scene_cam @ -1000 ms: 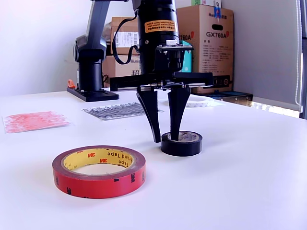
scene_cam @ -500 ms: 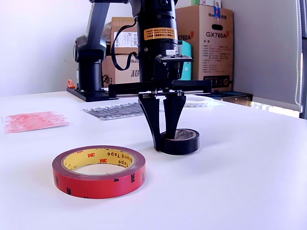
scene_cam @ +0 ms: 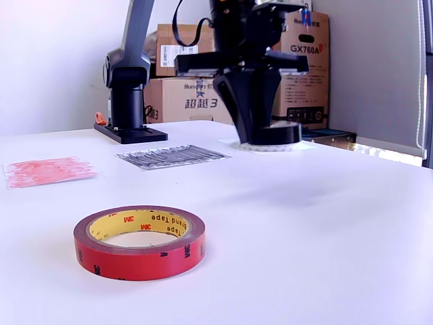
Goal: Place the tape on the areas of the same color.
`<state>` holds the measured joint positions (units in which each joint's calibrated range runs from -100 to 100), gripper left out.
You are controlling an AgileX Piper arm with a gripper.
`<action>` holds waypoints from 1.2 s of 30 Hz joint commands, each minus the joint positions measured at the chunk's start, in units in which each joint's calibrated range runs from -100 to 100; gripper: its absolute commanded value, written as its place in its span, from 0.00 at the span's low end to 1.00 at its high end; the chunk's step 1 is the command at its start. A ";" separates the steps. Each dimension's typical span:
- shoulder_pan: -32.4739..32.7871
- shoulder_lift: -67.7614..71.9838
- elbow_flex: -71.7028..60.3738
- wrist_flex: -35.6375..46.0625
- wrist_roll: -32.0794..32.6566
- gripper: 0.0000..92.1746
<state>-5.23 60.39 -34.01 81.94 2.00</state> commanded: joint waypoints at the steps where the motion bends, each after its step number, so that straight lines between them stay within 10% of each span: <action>1: 2.24 -17.08 11.16 -1.37 -10.75 0.00; 17: 3.90 -64.42 87.04 -46.00 -32.28 0.00; 36: 2.09 -65.82 97.94 -52.03 -31.62 0.00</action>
<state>-2.82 -7.16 57.63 29.65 -29.77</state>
